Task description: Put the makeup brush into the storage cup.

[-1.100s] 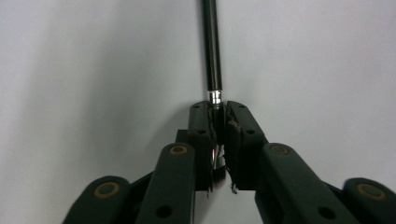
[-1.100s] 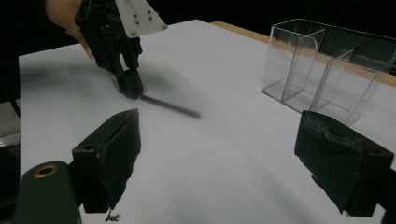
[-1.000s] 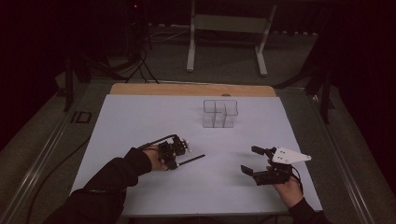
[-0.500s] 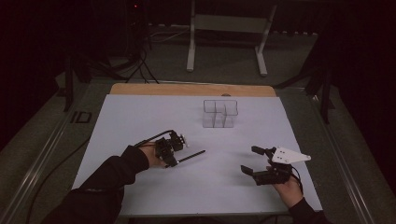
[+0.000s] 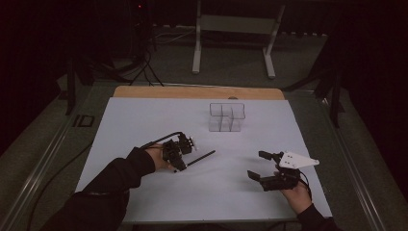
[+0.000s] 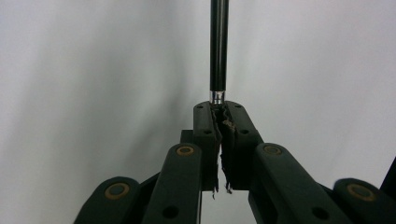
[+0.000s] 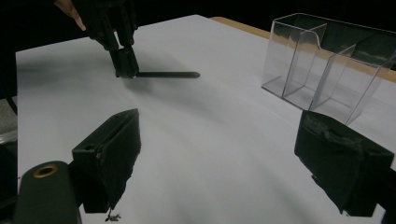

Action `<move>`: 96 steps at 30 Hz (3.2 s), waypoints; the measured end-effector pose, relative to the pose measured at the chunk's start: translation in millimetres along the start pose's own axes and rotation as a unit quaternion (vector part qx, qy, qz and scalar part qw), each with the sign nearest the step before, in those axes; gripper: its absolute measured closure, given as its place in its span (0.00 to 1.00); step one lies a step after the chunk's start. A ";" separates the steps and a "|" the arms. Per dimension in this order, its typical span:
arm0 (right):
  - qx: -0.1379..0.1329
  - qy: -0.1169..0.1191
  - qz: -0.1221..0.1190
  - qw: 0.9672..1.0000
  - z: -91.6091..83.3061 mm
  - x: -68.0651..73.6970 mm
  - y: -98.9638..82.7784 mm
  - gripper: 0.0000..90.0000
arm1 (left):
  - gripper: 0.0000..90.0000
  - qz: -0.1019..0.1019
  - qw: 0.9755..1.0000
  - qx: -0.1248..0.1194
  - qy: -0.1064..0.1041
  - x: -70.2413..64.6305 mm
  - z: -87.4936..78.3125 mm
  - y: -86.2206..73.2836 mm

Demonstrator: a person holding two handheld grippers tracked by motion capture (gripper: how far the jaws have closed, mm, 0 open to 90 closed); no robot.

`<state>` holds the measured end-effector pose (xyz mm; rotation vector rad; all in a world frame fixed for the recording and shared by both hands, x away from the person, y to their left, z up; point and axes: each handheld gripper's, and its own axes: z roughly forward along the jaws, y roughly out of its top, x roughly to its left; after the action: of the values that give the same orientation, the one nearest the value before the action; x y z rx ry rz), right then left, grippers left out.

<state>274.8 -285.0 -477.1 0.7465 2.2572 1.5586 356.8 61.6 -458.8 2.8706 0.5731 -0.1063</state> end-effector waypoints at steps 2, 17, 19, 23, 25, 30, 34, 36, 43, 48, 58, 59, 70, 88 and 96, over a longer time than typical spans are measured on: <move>0.000 -0.001 -0.001 1.000 -0.2 0.2 0.2 0.16 | 0.96 0.004 1.000 -0.002 -0.003 -1.0 -0.8 1.9; 0.019 -0.010 0.024 0.999 -7.8 6.0 15.7 0.17 | 0.96 0.043 0.999 0.011 -0.012 -5.7 -12.1 21.8; 0.016 -0.002 0.036 0.999 -10.8 6.2 21.2 0.15 | 0.96 0.043 0.999 0.011 -0.013 -6.0 -12.6 24.0; 0.021 -0.001 0.029 0.999 -11.4 9.1 30.2 0.12 | 0.96 0.065 0.997 0.032 -0.015 -8.5 -12.2 37.3; 0.028 0.021 0.025 0.999 -10.1 10.8 34.3 0.12 | 0.96 0.064 0.997 0.032 -0.020 -8.9 -11.7 40.0; 0.055 -0.020 -0.080 0.995 -5.4 24.9 42.6 0.21 | 0.96 0.074 0.996 0.048 -0.028 -12.7 -5.6 54.8; 0.065 -0.034 -0.144 0.987 2.5 37.9 44.9 0.29 | 0.96 0.079 0.995 0.056 -0.029 -14.3 -1.2 60.2; 0.080 -0.032 -0.175 0.981 7.7 45.5 43.8 0.35 | 0.96 0.079 0.995 0.060 -0.032 -15.2 2.5 65.1; 0.122 -0.036 -0.281 0.951 24.9 65.6 36.8 0.50 | 0.96 0.090 0.993 0.066 -0.040 -22.1 6.6 73.5; 0.126 -0.043 -0.339 0.931 32.5 79.9 36.5 0.55 | 0.96 0.091 0.993 0.063 -0.044 -24.3 5.6 76.4; 0.172 -0.091 -0.491 0.849 63.7 107.1 26.2 0.72 | 0.96 0.091 0.993 0.066 -0.045 -26.9 5.6 78.3; 0.176 -0.098 -0.497 0.844 67.1 109.9 24.4 0.73 | 0.96 0.090 0.993 0.065 -0.041 -26.6 5.5 78.4; 0.221 -0.134 -0.592 0.763 100.6 119.2 13.8 0.81 | 0.96 0.091 0.993 0.062 -0.038 -30.8 3.1 79.1; 0.244 -0.152 -0.639 0.713 117.4 123.8 3.8 0.94 | 0.95 0.092 0.994 0.053 -0.032 -35.3 4.6 82.8; 0.237 -0.164 -0.632 0.719 113.3 113.7 8.2 0.94 | 0.69 0.076 0.997 0.013 -0.027 -29.8 -9.8 75.1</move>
<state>241.9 -130.3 -505.7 -0.4455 1.9990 0.1598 358.6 -15.0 -431.5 2.9134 0.3444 -0.1681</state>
